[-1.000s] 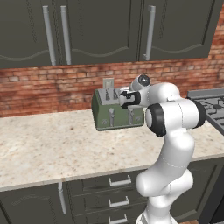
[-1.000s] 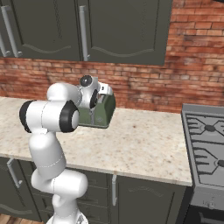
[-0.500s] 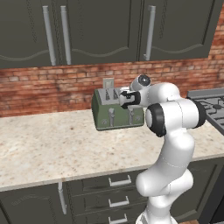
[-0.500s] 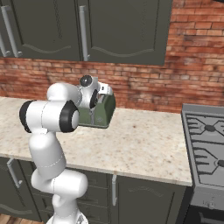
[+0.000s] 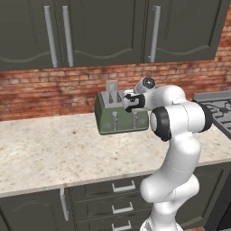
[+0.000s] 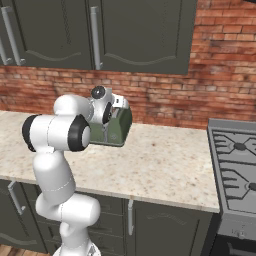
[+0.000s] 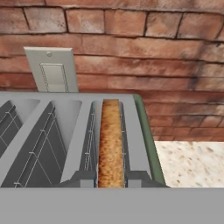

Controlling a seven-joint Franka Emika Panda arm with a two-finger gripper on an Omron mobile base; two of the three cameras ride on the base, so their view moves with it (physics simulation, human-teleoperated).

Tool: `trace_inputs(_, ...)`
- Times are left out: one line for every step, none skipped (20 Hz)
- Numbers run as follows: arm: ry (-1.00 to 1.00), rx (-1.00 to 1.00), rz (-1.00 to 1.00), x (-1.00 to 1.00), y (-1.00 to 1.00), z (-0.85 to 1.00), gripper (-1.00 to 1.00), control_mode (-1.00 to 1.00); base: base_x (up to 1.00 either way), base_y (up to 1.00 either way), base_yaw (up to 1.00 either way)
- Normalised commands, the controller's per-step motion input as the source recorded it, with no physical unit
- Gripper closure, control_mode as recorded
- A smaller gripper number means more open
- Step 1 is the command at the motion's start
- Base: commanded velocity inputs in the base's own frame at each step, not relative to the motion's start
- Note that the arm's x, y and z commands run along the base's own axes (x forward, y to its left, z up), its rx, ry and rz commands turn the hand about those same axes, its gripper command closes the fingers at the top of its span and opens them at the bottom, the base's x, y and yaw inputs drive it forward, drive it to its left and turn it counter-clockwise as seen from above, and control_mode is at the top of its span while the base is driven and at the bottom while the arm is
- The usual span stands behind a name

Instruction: Start the toaster. Once the lever pops up, take the bread to the plate on the dining counter.

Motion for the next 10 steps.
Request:
trace_inputs(0.0, 0.0, 0.0, 0.0, 0.0, 0.0, 1.0, -1.0, 0.0, 0.0, 0.0)
trace_inputs(0.0, 0.0, 0.0, 0.0, 0.0, 0.0, 1.0, -1.0, 0.0, 0.0, 0.0)
trace_inputs(0.0, 0.0, 0.0, 0.0, 0.0, 0.0, 1.0, -1.0, 0.0, 0.0, 0.0)
trace_inputs(0.0, 0.0, 0.0, 0.0, 0.0, 0.0, 1.0, -1.0, 0.0, 0.0, 0.0)
trace_inputs(0.0, 0.0, 0.0, 0.0, 0.0, 0.0, 1.0, -1.0, 0.0, 0.0, 0.0)
trace_inputs(0.0, 0.0, 0.0, 0.0, 0.0, 0.0, 1.0, -1.0, 0.0, 0.0, 0.0)
trace_inputs(0.0, 0.0, 0.0, 0.0, 0.0, 0.0, 1.0, -1.0, 0.0, 0.0, 0.0)
trace_inputs(0.0, 0.0, 0.0, -0.01, 0.0, 0.0, 1.0, -1.0, 0.0, 0.0, 0.0)
trace_inputs(0.0, 0.0, 0.0, 0.0, 0.0, 0.0, 1.0, -1.0, 0.0, 0.0, 0.0)
trace_inputs(-0.01, 0.0, 0.0, -0.01, 0.0, 0.0, 1.0, -1.0, 0.0, 0.0, 0.0)
